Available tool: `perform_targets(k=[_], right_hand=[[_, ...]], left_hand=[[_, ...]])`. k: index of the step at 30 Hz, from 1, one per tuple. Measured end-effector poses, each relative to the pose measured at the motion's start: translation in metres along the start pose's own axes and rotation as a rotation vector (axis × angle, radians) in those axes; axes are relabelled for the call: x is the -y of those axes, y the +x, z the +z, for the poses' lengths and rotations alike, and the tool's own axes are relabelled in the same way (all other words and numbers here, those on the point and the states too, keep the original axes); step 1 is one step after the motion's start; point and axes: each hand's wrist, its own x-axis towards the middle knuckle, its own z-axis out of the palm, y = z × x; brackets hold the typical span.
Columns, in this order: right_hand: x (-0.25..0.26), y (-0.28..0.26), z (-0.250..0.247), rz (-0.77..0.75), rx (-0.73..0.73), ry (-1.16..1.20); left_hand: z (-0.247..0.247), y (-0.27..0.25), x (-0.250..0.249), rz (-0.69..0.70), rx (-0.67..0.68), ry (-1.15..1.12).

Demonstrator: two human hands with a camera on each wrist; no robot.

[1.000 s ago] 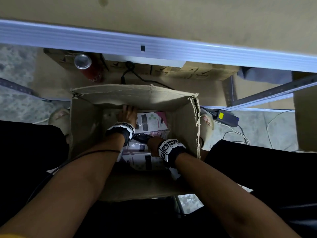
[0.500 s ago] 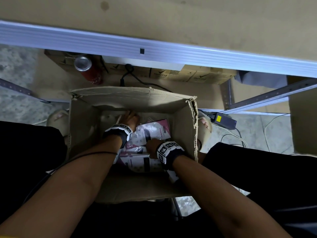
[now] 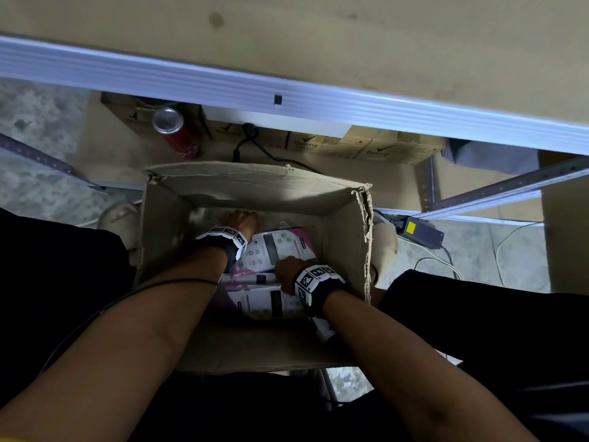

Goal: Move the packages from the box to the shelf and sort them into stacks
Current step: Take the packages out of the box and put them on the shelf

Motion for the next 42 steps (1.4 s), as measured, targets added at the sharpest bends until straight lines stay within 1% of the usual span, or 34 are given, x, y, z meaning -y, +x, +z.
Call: perform_targets(k=[3,7,10,14,16,19,22,27,31,33,35,39,42], right_hand=[[0.001,-0.005,-0.007,0.007,-0.071,-0.004],[0.002,-0.018,-0.022,-0.009,-0.153,-0.033],[0.004,-0.030,-0.034,-0.029,-0.222,-0.043],[0.010,-0.054,-0.052,-0.017,-0.331,-0.069],[0.013,-0.069,-0.061,-0.008,-0.404,-0.089],[0.019,-0.091,-0.077,-0.019,-0.470,-0.082],[0.027,-0.118,-0.089,-0.008,-0.550,-0.128],[0.041,-0.170,-0.116,-0.008,-0.621,-0.235],[0.063,-0.217,-0.138,0.040,-0.655,-0.286],[0.070,-0.239,-0.149,0.072,-0.678,-0.294],[0.076,-0.264,-0.160,0.069,-0.718,-0.280],[0.079,-0.315,-0.182,0.037,-0.806,-0.293],[0.080,-0.349,-0.200,0.040,-0.872,-0.318]], left_hand=[[-0.010,-0.013,0.007,-0.032,-0.006,-0.039],[-0.028,-0.023,0.006,-0.016,0.012,-0.048],[-0.043,-0.035,0.008,-0.019,-0.024,-0.034],[-0.065,-0.056,0.012,-0.041,-0.161,-0.001],[-0.078,-0.071,0.010,-0.020,-0.238,0.033],[-0.098,-0.092,0.009,0.030,-0.344,0.115],[-0.120,-0.117,0.006,0.076,-0.434,0.212],[-0.158,-0.164,-0.003,0.112,-0.558,0.244],[-0.194,-0.208,-0.009,0.139,-0.626,0.216],[-0.212,-0.226,-0.010,0.145,-0.640,0.177],[-0.229,-0.247,-0.012,0.153,-0.672,0.138],[-0.262,-0.279,-0.011,0.187,-0.814,0.044],[-0.288,-0.296,-0.008,0.224,-0.886,-0.058]])
